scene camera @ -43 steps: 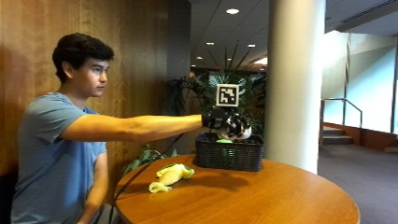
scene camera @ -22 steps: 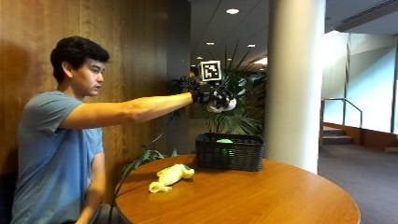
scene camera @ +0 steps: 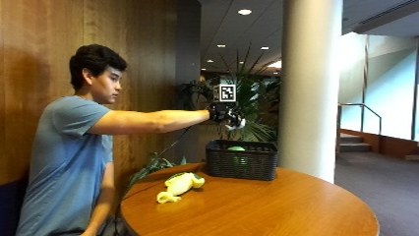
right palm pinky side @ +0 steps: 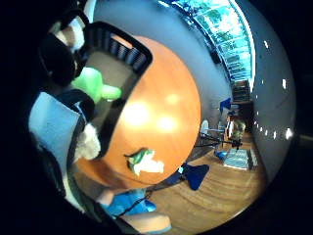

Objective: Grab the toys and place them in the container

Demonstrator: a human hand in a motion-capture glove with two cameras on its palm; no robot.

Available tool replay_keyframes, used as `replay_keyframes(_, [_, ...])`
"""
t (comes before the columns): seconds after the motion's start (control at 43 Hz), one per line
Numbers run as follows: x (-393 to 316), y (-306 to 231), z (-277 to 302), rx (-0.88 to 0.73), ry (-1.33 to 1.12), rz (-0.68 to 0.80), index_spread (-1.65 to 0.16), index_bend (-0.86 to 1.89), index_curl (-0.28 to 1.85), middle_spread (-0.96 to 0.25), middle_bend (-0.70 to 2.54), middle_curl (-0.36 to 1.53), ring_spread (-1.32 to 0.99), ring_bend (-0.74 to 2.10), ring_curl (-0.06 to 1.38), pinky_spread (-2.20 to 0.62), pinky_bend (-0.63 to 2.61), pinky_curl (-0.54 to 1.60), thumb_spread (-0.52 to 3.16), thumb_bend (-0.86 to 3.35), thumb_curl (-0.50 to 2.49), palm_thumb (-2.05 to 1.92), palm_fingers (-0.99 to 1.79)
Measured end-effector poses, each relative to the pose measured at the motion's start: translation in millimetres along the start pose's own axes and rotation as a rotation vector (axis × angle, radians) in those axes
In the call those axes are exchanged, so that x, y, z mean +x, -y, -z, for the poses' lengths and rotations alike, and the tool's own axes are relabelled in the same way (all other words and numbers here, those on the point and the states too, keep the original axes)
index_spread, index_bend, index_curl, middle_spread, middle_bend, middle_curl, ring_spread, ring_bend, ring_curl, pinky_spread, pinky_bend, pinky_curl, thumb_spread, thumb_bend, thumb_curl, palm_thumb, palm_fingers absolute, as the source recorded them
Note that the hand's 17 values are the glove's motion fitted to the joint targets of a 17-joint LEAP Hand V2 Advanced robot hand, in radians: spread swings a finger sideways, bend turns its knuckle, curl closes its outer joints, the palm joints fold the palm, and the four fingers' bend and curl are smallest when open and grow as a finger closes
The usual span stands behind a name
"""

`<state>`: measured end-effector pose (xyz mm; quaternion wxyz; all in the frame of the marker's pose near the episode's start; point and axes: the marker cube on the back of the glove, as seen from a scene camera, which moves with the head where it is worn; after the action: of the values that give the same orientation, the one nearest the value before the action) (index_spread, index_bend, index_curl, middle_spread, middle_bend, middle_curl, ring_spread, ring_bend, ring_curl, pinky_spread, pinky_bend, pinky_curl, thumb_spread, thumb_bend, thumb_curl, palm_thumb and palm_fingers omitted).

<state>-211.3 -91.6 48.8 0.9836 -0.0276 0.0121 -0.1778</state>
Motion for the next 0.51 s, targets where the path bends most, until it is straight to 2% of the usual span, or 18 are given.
replay_keyframes(0.186, [-9, 5, -10, -0.052, 0.043, 0.008, -0.30, 0.11, 0.27, -0.06, 0.15, 0.57, -0.42, 1.18, 0.61, -0.37, 1.49, 0.48, 1.04, 0.34, 1.09, 0.54, 0.26])
replay_keyframes(0.232, [-9, 4, -10, -0.074, 0.042, 0.000, -0.29, 0.05, 0.24, -0.02, 0.07, 0.53, -0.38, 1.23, 0.61, -0.37, 1.58, 0.48, 1.17, 0.33, 1.03, 0.45, 0.22])
replay_keyframes(0.325, [-3, 2, -11, -0.102, 0.018, -0.014, -0.29, 0.06, 0.23, 0.05, 0.09, 0.49, -0.29, 1.21, 0.61, -0.32, 1.64, 0.50, 1.15, 0.07, 0.84, 0.13, -0.04])
replay_keyframes(0.511, [19, -14, -1, -0.088, -0.018, 0.048, -0.29, 0.10, 0.20, 0.12, 0.13, 0.42, -0.18, 1.17, 0.56, -0.25, 1.65, 0.46, 1.14, -0.04, 0.68, 0.01, -0.11])
